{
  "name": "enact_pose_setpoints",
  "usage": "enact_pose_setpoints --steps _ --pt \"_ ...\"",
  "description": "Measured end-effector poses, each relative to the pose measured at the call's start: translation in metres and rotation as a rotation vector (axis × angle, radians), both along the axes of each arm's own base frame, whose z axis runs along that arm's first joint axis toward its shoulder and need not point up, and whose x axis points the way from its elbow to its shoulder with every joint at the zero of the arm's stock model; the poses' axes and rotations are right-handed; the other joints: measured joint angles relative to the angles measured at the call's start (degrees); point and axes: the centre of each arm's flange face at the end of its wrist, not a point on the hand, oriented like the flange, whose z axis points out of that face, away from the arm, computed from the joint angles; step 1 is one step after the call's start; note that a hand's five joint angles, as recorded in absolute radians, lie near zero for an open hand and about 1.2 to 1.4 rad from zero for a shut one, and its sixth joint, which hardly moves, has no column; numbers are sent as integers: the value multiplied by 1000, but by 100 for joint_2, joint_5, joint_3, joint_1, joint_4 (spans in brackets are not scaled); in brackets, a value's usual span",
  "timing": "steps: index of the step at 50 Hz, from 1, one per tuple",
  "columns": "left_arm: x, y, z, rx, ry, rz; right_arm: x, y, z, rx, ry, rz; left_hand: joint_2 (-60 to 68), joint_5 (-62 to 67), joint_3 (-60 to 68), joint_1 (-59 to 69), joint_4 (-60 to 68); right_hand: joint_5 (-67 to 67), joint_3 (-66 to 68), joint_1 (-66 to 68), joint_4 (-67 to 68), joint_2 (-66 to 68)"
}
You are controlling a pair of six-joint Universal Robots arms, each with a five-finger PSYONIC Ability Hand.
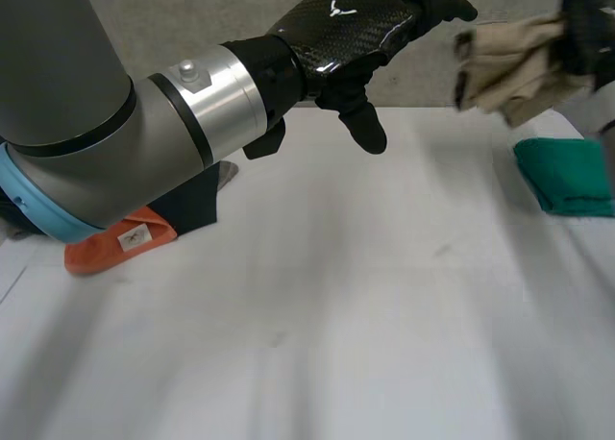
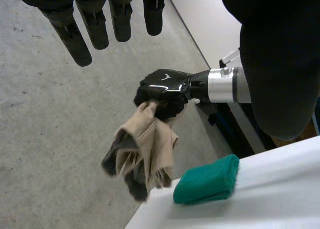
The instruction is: Fold the laundry.
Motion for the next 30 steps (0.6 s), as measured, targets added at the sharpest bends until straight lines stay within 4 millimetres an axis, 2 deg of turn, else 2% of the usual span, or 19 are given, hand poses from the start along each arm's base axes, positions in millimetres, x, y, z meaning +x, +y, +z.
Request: enact_pose_setpoints --steps 3,5,8,12,13,15,18,20,23,27,30 --pt "-1 0 -4 16 -3 -1 -36 -28 -15 24 -2 -32 0 0 0 0 0 -1 0 0 0 0" --pt "-1 0 -9 31 -11 -3 -61 -46 -36 63 3 -50 0 0 0 0 0 -1 0 0 0 0" --pt "-2 -1 -17 51 -26 -5 -93 -69 -77 139 13 -64 0 0 0 0 0 -1 16 0 3 0" --pt "-3 -2 -30 79 -49 -6 -120 -86 -138 247 25 -59 0 0 0 0 0 -26 13 -30 -11 -63" --pt "-4 -3 -32 83 -52 -6 -122 -87 -146 261 26 -58 0 0 0 0 0 -105 -119 -60 -156 -202" --pt "-5 -4 -38 95 -63 -5 -132 -90 -173 309 31 -59 0 0 0 0 0 -1876 -2063 -1625 -2096 -2126" --pt "-6 -6 -43 105 -71 -3 -144 -90 -192 349 33 -72 0 0 0 0 0 -4382 -4644 -4163 -4708 -4744" --pt "-7 -7 -45 107 -72 0 -154 -89 -196 363 32 -88 0 0 0 0 0 -4952 -5402 -4774 -5487 -5429" --pt "-7 -8 -44 105 -70 4 -166 -89 -189 363 31 -111 0 0 0 0 0 -5073 -5543 -4787 -5660 -5485" --pt "-7 -7 -41 98 -64 8 -184 -83 -156 346 27 -156 0 0 0 0 0 -5118 -5542 -4787 -5660 -5485" --pt "-8 -4 -38 91 -59 4 -196 -71 -121 338 23 -191 0 0 0 0 0 -5118 -5542 -4787 -5660 -5485"
